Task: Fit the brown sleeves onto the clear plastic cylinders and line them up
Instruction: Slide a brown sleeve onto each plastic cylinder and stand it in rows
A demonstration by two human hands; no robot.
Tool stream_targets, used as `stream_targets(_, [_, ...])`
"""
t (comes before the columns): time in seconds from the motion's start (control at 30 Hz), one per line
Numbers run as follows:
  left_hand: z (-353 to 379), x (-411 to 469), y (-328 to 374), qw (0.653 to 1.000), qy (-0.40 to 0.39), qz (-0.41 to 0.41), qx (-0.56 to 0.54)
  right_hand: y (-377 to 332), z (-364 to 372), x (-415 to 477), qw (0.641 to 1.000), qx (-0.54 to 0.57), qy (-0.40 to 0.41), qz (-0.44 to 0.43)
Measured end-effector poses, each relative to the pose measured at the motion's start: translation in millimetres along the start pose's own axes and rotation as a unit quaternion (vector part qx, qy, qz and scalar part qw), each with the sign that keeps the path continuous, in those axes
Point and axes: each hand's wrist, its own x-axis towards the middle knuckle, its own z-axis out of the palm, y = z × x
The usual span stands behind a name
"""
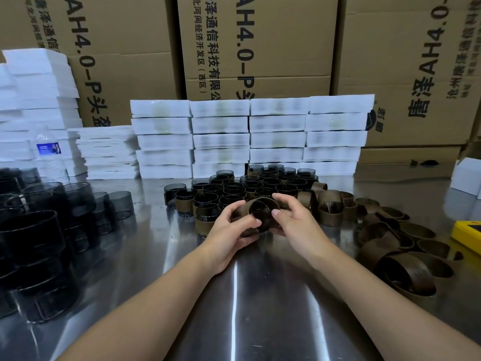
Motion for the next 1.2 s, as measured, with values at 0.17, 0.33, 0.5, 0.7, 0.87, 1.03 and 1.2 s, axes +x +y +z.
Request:
stream_targets(0.17, [-1.8,-0.2,-0.3,0.999,0.011,0.005,0.03,-2.2,-2.3,-3.1,1.0,0.021,0.008,-0.011])
stream_targets(0.33, [-1.9,-2.0,0.2,1.0,-0.012,0.003,0.02,-3.3,-5.2,-2.9,0.996,0.086,0.005,-0.007])
stream_targets(0.5, [-1.1,-4.9,6.9,0.996,-0.065,-0.053,-0.016,-8.0,-10.6,-4.1,0.995,0.094,0.012,0.021])
stream_targets(0.7, [-1.6,-5.1,10.7,0.993,-0.088,-0.072,-0.036,-8.9,1.1,-8.4,0.995,0.053,-0.032,0.073])
stream_targets(0.87, [-0.6,-6.7,10.6,0.992,-0.096,-0.087,-0.009,-4.8,1.0,-4.4,0.993,-0.003,-0.049,0.105])
stream_targets(1.03, [2.3,-7.5,9.8,0.993,-0.094,-0.077,-0.005,-4.5,3.8,-6.5,0.993,-0.026,-0.061,0.093])
stream_targets(1.2, [4.2,-8.0,9.7,0.992,-0.095,-0.081,0.006,-3.0,3.7,-4.9,0.994,-0.04,-0.054,0.088])
